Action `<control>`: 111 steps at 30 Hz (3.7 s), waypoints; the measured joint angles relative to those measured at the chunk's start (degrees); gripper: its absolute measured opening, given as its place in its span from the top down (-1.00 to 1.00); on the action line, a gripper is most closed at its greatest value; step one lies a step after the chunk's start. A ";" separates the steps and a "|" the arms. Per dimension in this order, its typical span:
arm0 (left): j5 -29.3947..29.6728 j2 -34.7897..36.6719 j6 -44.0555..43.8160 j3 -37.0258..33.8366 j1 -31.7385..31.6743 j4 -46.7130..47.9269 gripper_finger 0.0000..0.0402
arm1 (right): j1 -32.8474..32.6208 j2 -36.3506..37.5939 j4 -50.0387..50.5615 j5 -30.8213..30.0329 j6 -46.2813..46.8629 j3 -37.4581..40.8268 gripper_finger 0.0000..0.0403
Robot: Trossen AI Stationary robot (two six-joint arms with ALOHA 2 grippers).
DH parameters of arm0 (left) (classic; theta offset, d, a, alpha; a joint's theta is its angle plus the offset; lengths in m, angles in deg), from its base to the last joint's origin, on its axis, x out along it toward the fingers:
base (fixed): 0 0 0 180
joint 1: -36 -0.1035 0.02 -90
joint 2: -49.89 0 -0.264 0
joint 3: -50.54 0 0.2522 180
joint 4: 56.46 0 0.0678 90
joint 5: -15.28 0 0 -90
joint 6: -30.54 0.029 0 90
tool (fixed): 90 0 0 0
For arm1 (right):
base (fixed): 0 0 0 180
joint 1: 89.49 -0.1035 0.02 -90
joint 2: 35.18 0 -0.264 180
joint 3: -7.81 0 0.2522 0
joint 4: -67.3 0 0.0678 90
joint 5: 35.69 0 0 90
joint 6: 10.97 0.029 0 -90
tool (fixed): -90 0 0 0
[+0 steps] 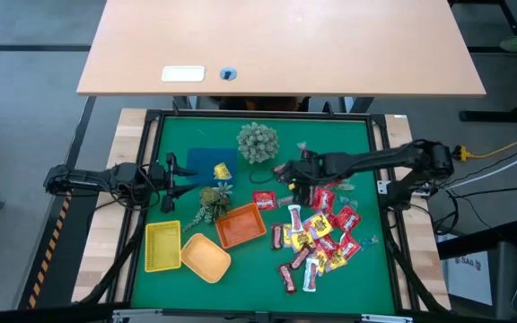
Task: Sort candy
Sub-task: Put the brown chocolate into the orange bin
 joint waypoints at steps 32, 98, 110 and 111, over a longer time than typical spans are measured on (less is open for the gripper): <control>0.02 0.00 0.02 0.02 0.00 0.00 0.11 | 2.42 -0.02 -24.08 3.54 1.53 16.94 -0.10; 0.04 -53.20 8.56 18.09 3.36 -34.87 0.11 | 2.40 -2.14 -13.67 21.71 -4.58 -3.69 0.67; 0.05 -69.77 12.63 29.55 3.74 -34.23 0.11 | 2.35 -2.12 -19.56 32.82 -4.95 -5.94 0.67; 0.06 -70.73 12.63 29.95 3.74 -34.25 0.11 | 2.35 -2.12 -20.33 33.53 -5.77 -5.94 0.67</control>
